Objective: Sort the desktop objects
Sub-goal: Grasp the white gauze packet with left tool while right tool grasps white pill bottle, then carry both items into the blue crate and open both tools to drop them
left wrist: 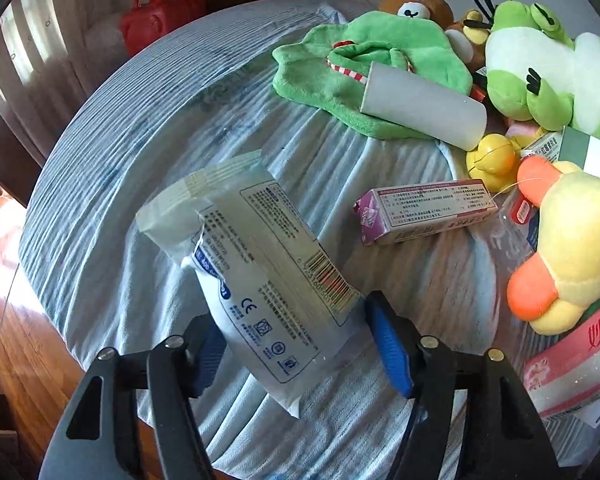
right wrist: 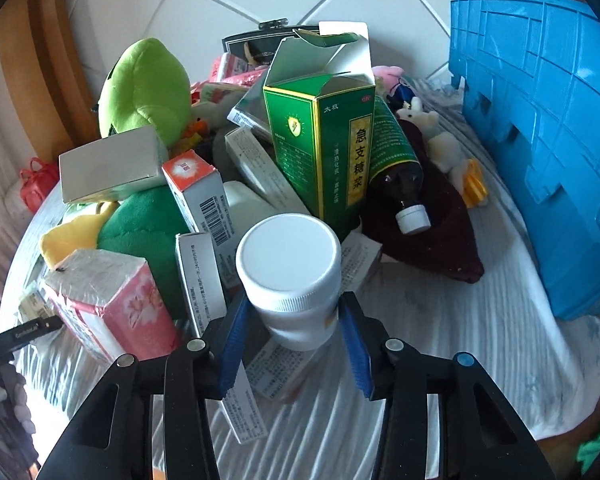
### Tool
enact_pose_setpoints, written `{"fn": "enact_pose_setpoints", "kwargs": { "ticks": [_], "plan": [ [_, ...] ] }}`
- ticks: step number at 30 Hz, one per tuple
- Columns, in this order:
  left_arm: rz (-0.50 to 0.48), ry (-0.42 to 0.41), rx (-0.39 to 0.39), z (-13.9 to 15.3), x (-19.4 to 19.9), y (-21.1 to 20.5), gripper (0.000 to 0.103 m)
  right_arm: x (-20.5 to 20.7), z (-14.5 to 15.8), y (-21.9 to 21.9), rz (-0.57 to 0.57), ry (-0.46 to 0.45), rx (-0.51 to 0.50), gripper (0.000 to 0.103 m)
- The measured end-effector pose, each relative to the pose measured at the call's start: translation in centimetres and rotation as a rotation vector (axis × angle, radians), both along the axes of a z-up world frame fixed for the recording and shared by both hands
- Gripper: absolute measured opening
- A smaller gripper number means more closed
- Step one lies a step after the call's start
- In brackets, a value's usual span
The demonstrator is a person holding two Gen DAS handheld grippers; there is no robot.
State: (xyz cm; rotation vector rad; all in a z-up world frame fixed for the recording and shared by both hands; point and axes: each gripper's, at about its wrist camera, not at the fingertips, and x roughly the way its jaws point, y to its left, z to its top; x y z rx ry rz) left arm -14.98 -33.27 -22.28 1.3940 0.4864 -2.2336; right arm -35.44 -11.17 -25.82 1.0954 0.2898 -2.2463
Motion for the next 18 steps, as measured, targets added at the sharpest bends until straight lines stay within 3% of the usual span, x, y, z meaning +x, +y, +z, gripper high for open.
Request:
{"fn": "enact_pose_setpoints", "kwargs": {
  "ticks": [8, 12, 16, 18],
  "plan": [
    [-0.082, 0.079, -0.132, 5.0, 0.3, 2.1, 0.019, -0.8, 2.6, 0.7, 0.000, 0.052, -0.045, 0.042],
    [-0.089, 0.059, -0.103, 4.7, -0.3, 1.8, 0.019, -1.4, 3.0, 0.7, 0.008, 0.044, -0.016, 0.041],
    [-0.057, 0.023, 0.001, 2.8, 1.2, 1.0, 0.021, -2.1, 0.9, 0.9, 0.026, -0.034, 0.038, 0.041],
    [-0.043, 0.012, 0.002, 2.2, 1.9, 0.7, 0.032, -2.1, 0.1, 1.2, 0.037, -0.043, 0.050, 0.044]
  ]
}}
